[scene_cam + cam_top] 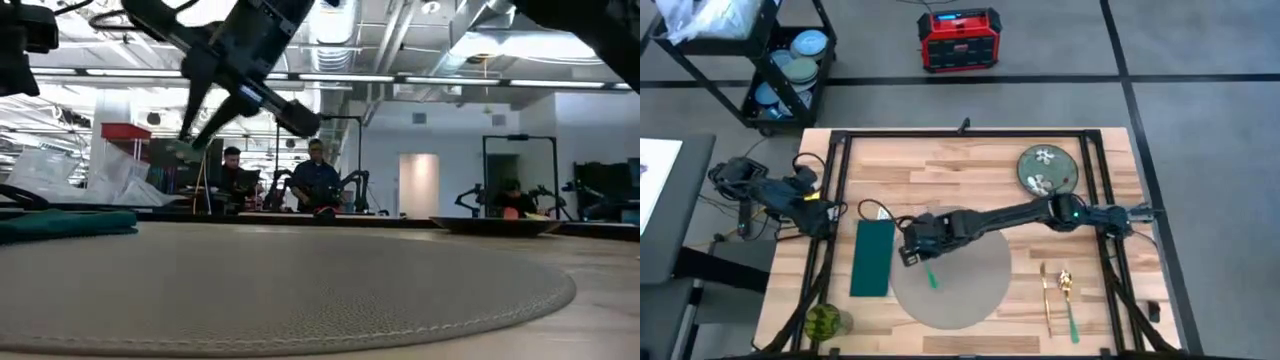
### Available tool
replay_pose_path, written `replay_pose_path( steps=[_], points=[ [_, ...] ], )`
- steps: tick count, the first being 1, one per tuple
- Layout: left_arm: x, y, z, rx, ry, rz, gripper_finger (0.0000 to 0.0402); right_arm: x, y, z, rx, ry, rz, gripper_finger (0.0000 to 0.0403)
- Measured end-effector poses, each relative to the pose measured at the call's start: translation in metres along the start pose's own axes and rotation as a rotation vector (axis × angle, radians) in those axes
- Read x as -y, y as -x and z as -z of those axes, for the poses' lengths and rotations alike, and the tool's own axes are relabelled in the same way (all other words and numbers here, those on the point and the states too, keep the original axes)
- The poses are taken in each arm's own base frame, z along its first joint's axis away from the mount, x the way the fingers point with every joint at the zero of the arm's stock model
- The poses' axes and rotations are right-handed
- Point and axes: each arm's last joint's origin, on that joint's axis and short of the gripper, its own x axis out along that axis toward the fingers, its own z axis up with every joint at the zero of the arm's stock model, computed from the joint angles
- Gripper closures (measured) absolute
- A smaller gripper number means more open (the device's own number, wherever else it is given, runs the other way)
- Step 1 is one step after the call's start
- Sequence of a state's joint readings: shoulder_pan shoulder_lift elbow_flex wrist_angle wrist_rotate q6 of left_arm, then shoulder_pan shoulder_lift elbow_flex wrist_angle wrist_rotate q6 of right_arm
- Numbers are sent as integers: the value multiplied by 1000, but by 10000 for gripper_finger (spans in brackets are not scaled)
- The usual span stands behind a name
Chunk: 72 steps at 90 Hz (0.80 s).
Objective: Set table place
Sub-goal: Put the green fork on top of the blue table napkin
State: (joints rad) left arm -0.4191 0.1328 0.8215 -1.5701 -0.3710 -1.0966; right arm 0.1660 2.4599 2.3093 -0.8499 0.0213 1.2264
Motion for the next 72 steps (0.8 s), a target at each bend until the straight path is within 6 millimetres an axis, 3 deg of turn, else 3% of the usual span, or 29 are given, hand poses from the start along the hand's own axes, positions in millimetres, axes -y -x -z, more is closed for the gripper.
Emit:
replay_pose_path(
  steps=[12,38,51,72],
  points=[
    [1,-2,0,3,30,-13,402,-3,-5,0,-26,27,-8,403],
    [12,-9,-3,-18,66,-94,402,23,-5,-20,2,-64,180,403],
    [19,-13,-5,-37,54,-136,402,28,-5,-30,11,-62,190,403],
    [26,-17,-7,-49,92,-178,402,31,-10,-30,36,-56,228,403]
  ],
)
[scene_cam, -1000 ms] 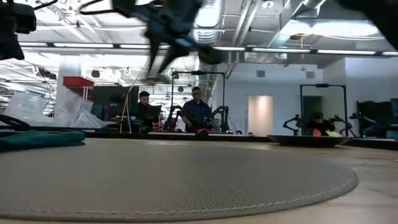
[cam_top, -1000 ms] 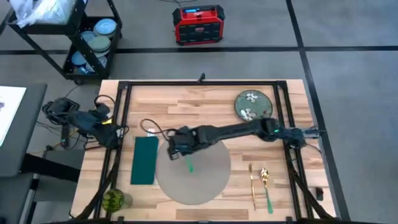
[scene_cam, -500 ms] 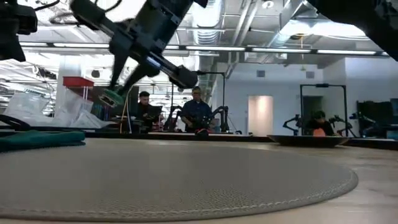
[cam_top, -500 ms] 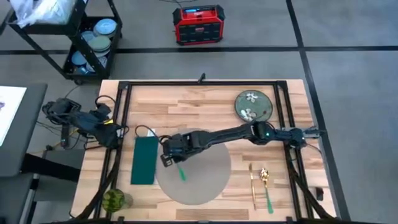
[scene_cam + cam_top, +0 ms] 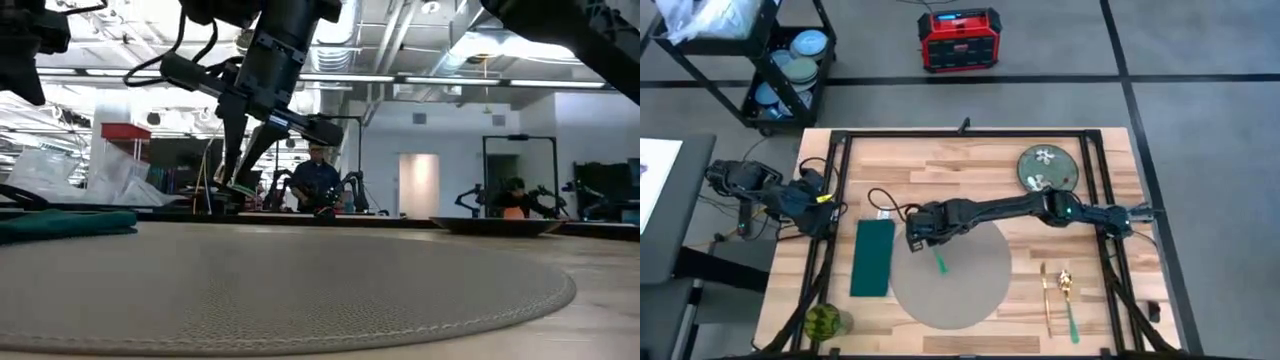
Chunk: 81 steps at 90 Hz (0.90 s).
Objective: Set table place
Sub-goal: Put the green fork on top of the blue table napkin
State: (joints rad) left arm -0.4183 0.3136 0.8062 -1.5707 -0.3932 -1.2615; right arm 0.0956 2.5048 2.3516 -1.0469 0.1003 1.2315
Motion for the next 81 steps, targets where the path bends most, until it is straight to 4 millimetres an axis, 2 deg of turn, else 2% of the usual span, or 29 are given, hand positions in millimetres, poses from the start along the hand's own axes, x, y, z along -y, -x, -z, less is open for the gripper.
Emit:
replay_pose_path(
  steps=[10,22,50,58,81],
  points=[
    [2,-1,-1,2,9,-16,402,5,-11,-3,-3,17,35,403],
    [5,-2,-1,12,26,-23,402,13,-22,-16,-15,24,62,403],
    [10,-1,-3,29,69,32,402,8,-21,-37,64,118,-35,397],
    [11,-1,-4,32,71,43,402,10,-21,-39,55,129,-34,381],
    [19,-1,-7,63,74,111,402,12,-22,-44,56,208,-29,299]
  ],
)
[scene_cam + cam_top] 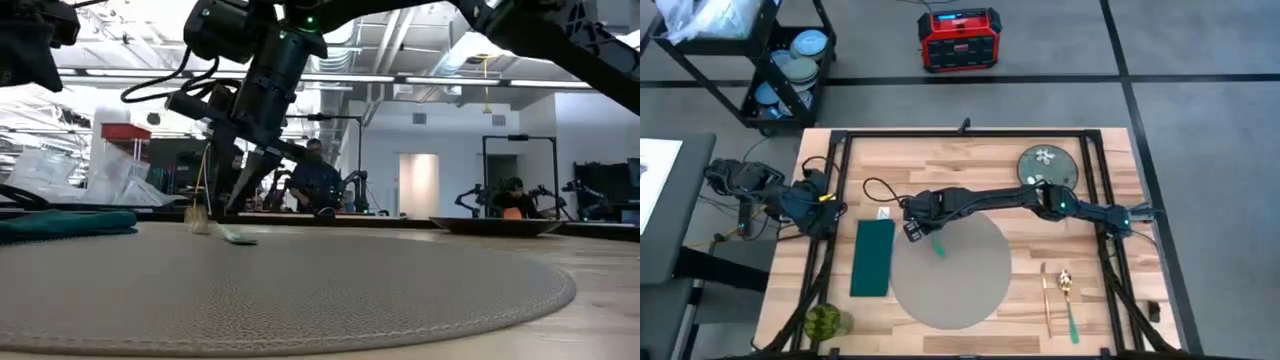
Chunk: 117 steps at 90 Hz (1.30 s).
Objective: Set table place
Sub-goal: Put the green fork on top of the blue table napkin
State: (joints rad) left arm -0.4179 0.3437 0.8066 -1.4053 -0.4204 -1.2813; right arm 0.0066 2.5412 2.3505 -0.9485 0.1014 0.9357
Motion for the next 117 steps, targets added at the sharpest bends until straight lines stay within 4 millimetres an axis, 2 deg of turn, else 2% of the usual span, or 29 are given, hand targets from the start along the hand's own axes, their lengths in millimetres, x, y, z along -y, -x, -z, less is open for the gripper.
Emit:
replay_pose_path(
  steps=[12,21,36,48,59,67,75,86,92,101,117],
  points=[
    [21,0,-6,32,-84,100,402,4,8,0,-19,80,33,263],
    [41,-1,-12,29,-228,77,402,6,38,-2,-5,167,84,248],
    [80,-10,-18,-42,-506,-19,402,19,120,5,53,323,276,239],
    [112,-27,-21,-147,-782,-52,402,31,196,24,155,386,427,236],
    [134,-55,-22,-247,-1023,-41,402,38,262,39,311,347,358,234],
    [145,-77,-26,-308,-1148,33,402,44,295,47,408,290,317,234],
    [147,-99,-33,-387,-1276,75,402,50,322,56,473,258,268,234],
    [146,-126,-46,-456,-1383,157,402,57,350,70,535,232,209,234],
    [144,-143,-54,-476,-1411,150,402,58,359,76,551,241,190,234],
    [137,-166,-64,-519,-1422,143,402,55,362,83,556,264,176,234],
    [131,-199,-72,-628,-1450,262,402,52,364,92,547,294,155,234]
  ],
)
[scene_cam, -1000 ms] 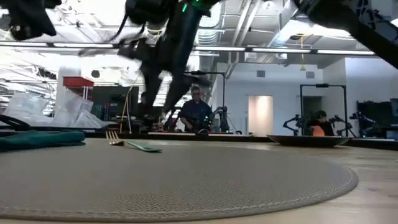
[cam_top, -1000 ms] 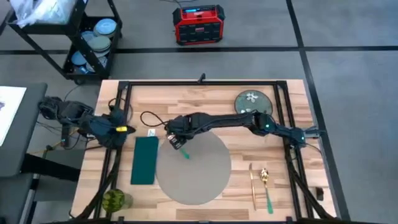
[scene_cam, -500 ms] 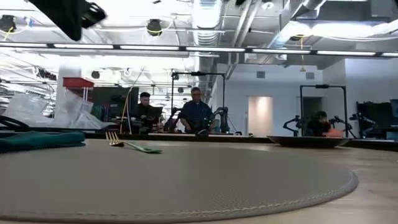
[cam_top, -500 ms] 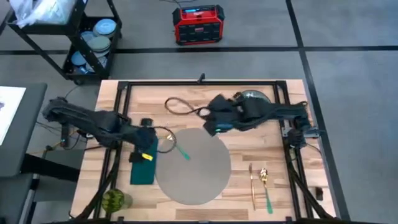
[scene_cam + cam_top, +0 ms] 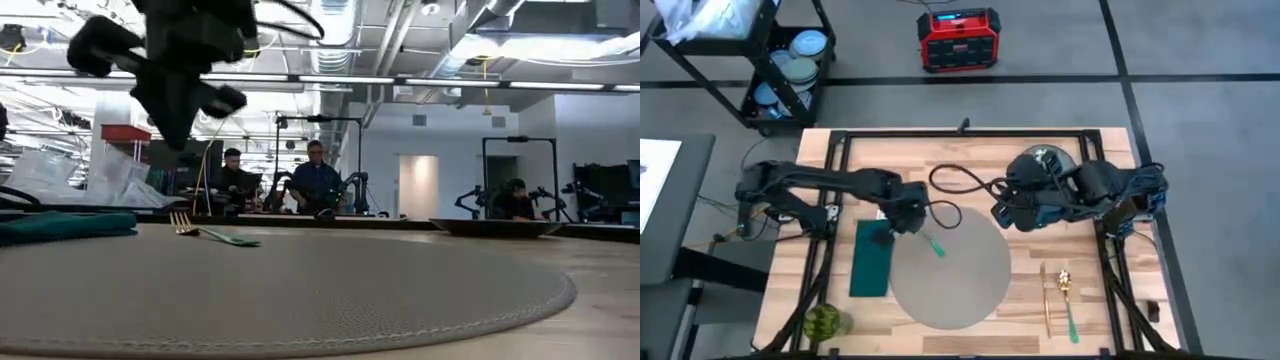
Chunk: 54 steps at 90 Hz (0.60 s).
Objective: Set table place
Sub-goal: Put the green fork on top of the blue table napkin
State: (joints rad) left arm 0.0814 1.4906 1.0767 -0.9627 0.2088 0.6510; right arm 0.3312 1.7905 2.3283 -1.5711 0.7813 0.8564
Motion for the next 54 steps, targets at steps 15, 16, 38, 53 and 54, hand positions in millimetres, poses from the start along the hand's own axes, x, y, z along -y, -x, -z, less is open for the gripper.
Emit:
replay_pose_path(
  steps=[15,16,38,53,54],
  points=[
    [-20,-23,2,-40,-38,33,402,-5,5,4,-4,0,-24,234],
    [-21,-25,2,-40,-40,36,402,-5,6,5,-4,-2,-26,234],
    [-31,-43,6,-25,-69,130,387,-8,10,8,-18,-35,-51,234],
    [-39,-41,8,6,-43,112,339,-9,11,9,-20,-60,-57,234],
    [-40,-40,8,8,-39,109,335,-9,11,9,-20,-59,-58,234]
  ],
)
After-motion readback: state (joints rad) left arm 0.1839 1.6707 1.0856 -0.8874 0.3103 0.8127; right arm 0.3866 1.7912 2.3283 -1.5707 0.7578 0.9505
